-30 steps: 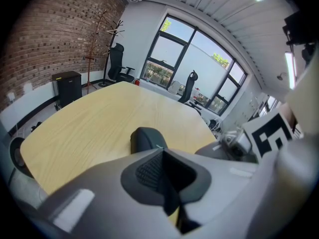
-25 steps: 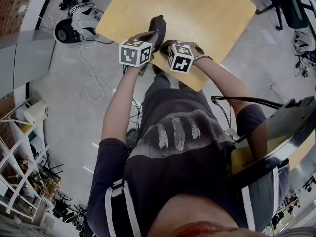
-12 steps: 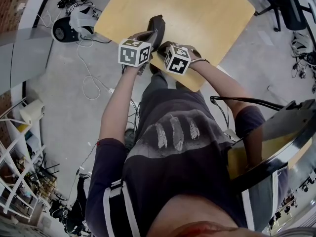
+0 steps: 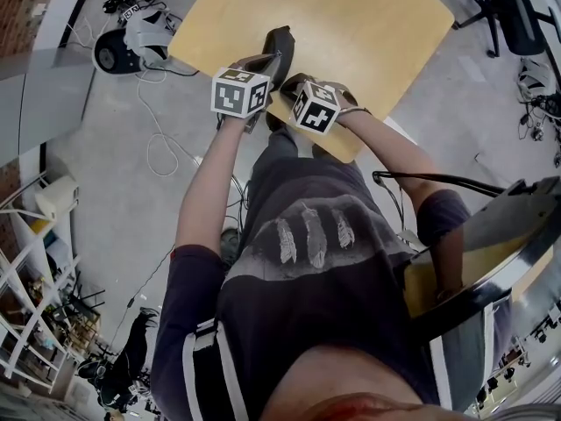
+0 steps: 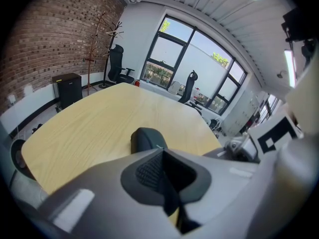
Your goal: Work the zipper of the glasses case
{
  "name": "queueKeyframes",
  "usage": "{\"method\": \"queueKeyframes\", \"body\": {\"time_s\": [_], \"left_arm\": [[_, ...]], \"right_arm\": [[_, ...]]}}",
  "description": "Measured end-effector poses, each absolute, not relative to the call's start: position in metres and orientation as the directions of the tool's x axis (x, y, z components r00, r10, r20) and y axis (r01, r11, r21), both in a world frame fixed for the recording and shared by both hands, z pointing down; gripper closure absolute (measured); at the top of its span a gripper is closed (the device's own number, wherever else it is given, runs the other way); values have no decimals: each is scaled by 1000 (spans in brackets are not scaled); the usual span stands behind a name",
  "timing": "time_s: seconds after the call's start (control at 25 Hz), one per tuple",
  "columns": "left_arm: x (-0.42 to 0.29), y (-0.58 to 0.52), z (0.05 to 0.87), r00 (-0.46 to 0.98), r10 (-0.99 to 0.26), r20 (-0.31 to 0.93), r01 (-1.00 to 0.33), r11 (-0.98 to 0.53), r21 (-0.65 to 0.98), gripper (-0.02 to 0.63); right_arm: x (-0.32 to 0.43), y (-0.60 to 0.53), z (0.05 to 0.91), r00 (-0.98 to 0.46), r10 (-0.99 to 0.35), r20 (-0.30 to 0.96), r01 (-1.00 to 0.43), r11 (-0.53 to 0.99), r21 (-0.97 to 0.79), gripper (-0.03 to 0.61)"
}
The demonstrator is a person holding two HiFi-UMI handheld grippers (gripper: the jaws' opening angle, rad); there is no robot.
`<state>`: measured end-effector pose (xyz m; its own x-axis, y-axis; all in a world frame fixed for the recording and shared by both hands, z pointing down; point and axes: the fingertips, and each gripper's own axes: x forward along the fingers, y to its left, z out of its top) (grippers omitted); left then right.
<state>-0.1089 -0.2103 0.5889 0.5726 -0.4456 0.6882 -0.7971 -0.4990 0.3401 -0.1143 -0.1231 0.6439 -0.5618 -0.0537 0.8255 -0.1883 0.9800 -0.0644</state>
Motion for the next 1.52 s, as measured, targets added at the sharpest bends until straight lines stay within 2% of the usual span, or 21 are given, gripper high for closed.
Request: {"method": "queueKeyframes", "body": {"time_s": [0.12,0.24,0.36,0.48,0.6,0.76,0.92,1.24,1.52], "left_arm": [[-109,-211,589,574,-451,683,-799,-493,346,616],[-110,-212,589,577,-453,679,-797,-493,349,617],[-112,-213,590,573,-462,677,-799,-499,336,615],[-114,-214,591,574,-473,669,-802,-489,343,615],[-117,-214,589,567,-496,658,-812,-471,345,615],[-116,-217,560,559,-598,575,-827,-448,339,614],[-113,-215,542,539,-635,554,-842,-433,322,615],[-109,-203,523,458,-687,563,-887,-396,238,615],[-105,-175,495,396,-742,540,-917,-346,198,615]], "right_arm": [[-106,-121,646,-541,-64,839,-166,986,-31,514],[-99,-127,644,-544,-86,835,-203,979,-32,445],[-94,-138,632,-577,-123,808,-271,962,-46,445],[-85,-153,616,-612,-172,772,-345,936,-64,471],[-74,-165,593,-666,-229,710,-438,890,-124,577],[-56,-172,559,-767,-239,596,-495,811,-312,577],[-44,-178,534,-829,-251,499,-489,759,-430,577],[-31,-173,507,-872,-251,421,-437,787,-435,577],[-28,-154,488,-942,-170,289,-311,765,-564,577]]}}
